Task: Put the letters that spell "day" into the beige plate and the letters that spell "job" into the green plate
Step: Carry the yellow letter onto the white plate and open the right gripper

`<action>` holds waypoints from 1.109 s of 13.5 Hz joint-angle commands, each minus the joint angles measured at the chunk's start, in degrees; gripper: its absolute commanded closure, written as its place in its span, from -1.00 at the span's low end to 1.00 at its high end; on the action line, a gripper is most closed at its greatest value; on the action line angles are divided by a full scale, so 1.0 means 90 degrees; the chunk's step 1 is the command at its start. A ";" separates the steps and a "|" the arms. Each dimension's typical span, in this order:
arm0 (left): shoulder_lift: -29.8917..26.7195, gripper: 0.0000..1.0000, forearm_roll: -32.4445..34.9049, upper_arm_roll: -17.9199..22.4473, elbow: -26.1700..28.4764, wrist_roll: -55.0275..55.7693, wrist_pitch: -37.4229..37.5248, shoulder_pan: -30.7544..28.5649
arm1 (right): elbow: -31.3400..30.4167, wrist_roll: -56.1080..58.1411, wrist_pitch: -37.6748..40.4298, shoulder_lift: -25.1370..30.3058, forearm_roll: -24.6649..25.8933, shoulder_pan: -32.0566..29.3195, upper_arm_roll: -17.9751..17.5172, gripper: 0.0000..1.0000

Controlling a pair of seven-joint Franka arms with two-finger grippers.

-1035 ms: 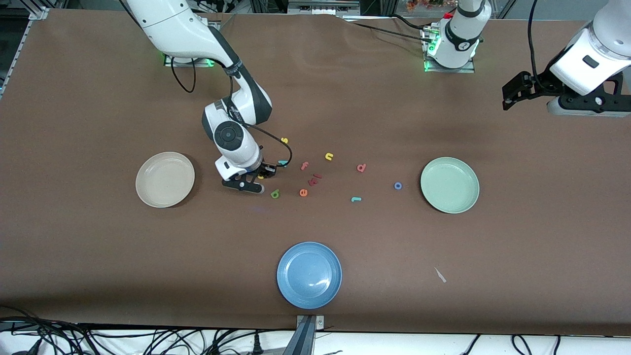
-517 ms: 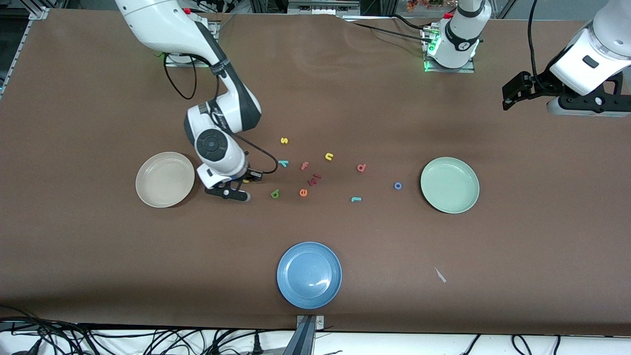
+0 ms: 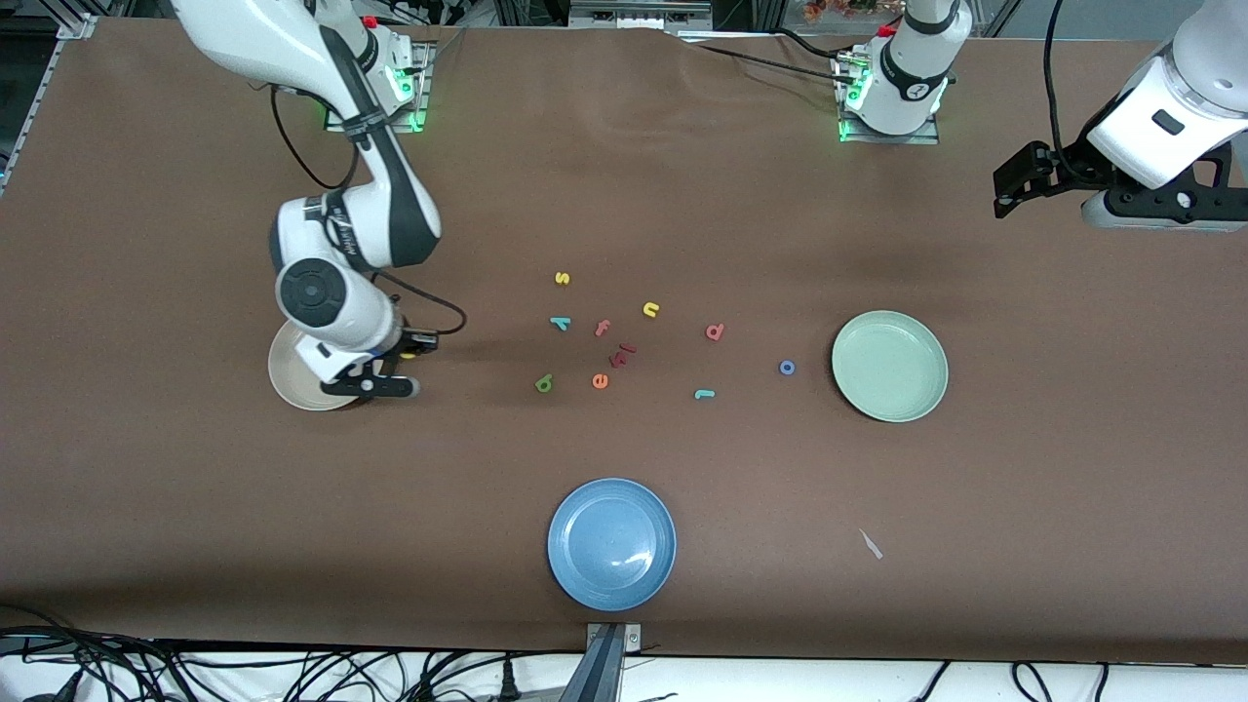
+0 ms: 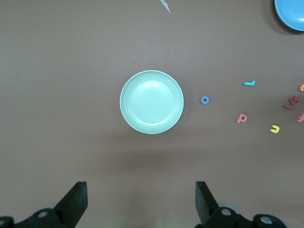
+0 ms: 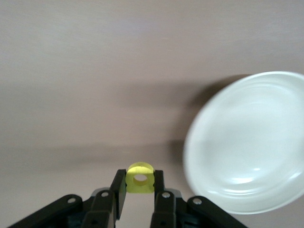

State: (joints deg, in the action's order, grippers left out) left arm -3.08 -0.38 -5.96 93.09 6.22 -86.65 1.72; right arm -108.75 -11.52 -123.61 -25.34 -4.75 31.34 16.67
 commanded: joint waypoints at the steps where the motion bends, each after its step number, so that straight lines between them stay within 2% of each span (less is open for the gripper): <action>1: 0.0088 -1.00 0.0149 -0.0001 -0.0187 -0.0115 0.0135 0.0014 | -0.0669 0.0906 -0.0220 0.0403 -0.0078 0.0024 0.0470 0.72; 3: 0.0088 -1.00 0.0149 -0.0001 -0.0187 -0.0115 0.0135 0.0014 | -0.0972 0.1472 -0.0502 0.0491 -0.0088 0.0024 0.0783 0.72; 5: 0.0088 -1.00 0.0149 -0.0001 -0.0187 -0.0105 0.0135 0.0014 | -0.1294 0.1854 -0.1126 0.0452 -0.0107 -0.0015 0.0882 0.66; 6: 0.0088 -1.00 0.0149 -0.0001 -0.0187 -0.0105 0.0135 0.0014 | -0.1354 0.1943 -0.1284 0.0413 -0.0107 -0.0064 0.0882 0.31; 7: 0.0088 -1.00 0.0149 -0.0001 -0.0187 -0.0105 0.0135 0.0024 | -0.1345 0.1953 -0.1276 0.0394 -0.0107 -0.0084 0.0882 -0.75; 8: 0.0088 -1.00 0.0149 -0.0001 -0.0187 -0.0105 0.0135 0.0024 | -0.1296 0.1886 -0.1198 0.0403 -0.0136 -0.0074 0.0843 -1.00; 11: 0.0088 -1.00 0.0149 -0.0001 -0.0187 -0.0095 0.0135 0.0024 | -0.1014 0.1672 -0.0779 0.0413 -0.0166 -0.0025 0.0726 -1.00; 15: 0.0262 -1.00 0.0149 -0.0021 -0.0206 -0.0124 0.0125 0.0131 | -0.0555 0.0024 -0.0768 0.0151 -0.0702 0.0033 0.0024 -1.00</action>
State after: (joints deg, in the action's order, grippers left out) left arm -2.98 -0.38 -6.01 93.09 6.17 -86.63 1.87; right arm -116.20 -4.91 -131.65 -22.77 -9.13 31.28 19.44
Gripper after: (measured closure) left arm 0.000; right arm 0.009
